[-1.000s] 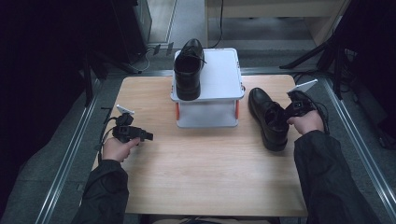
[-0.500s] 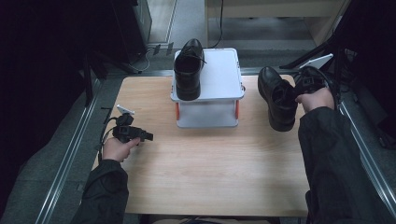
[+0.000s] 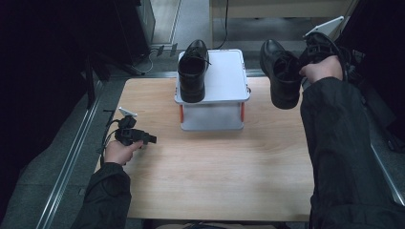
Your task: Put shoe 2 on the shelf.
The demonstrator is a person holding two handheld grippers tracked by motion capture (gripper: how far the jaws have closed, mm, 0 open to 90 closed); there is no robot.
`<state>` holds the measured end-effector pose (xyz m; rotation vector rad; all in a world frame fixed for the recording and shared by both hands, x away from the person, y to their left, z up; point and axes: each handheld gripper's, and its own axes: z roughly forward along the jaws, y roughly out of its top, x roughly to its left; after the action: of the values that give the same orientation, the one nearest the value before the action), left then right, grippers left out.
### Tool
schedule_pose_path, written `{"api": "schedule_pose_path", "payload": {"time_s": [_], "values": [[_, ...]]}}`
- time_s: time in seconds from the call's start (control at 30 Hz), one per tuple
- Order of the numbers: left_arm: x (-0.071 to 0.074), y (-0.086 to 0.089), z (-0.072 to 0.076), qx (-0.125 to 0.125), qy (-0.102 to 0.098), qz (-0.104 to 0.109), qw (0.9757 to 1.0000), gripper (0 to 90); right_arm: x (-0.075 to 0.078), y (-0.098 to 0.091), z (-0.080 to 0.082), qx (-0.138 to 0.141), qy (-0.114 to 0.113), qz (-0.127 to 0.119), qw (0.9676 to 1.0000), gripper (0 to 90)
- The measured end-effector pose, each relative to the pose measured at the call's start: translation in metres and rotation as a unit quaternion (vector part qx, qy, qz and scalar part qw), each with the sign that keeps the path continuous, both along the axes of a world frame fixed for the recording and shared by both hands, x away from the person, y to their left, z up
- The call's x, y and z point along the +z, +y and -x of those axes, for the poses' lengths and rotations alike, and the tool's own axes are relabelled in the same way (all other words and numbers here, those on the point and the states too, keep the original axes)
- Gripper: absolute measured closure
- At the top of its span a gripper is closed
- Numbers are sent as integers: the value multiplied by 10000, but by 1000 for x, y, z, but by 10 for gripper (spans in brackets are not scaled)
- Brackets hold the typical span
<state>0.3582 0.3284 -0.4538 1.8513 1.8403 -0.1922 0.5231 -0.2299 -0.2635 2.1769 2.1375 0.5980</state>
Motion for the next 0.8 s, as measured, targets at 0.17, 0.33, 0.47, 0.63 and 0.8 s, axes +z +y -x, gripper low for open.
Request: {"api": "schedule_pose_path", "payload": {"time_s": [0.17, 0.33, 0.47, 0.63, 0.8], "values": [[0, -1, 0, -5, -19, 8, 10000, 476, 21, 17, -6, 50, 2, -82, 10000, 869], [1, -1, 1, 10, -13, 36, 10000, 476, 41, 35, -12, 103, 2, -96, 9999, 869], [1, 1, 1, 26, -28, 59, 10000, 476, 54, 59, -17, 142, 14, -29, 9999, 868], [2, 1, 1, 5, -47, 51, 10000, 476, 50, 87, -22, 191, 60, -76, 9998, 868], [2, 2, 1, -5, -67, 66, 10000, 476, 40, 112, -25, 295, 142, 35, 9995, 867]]}}
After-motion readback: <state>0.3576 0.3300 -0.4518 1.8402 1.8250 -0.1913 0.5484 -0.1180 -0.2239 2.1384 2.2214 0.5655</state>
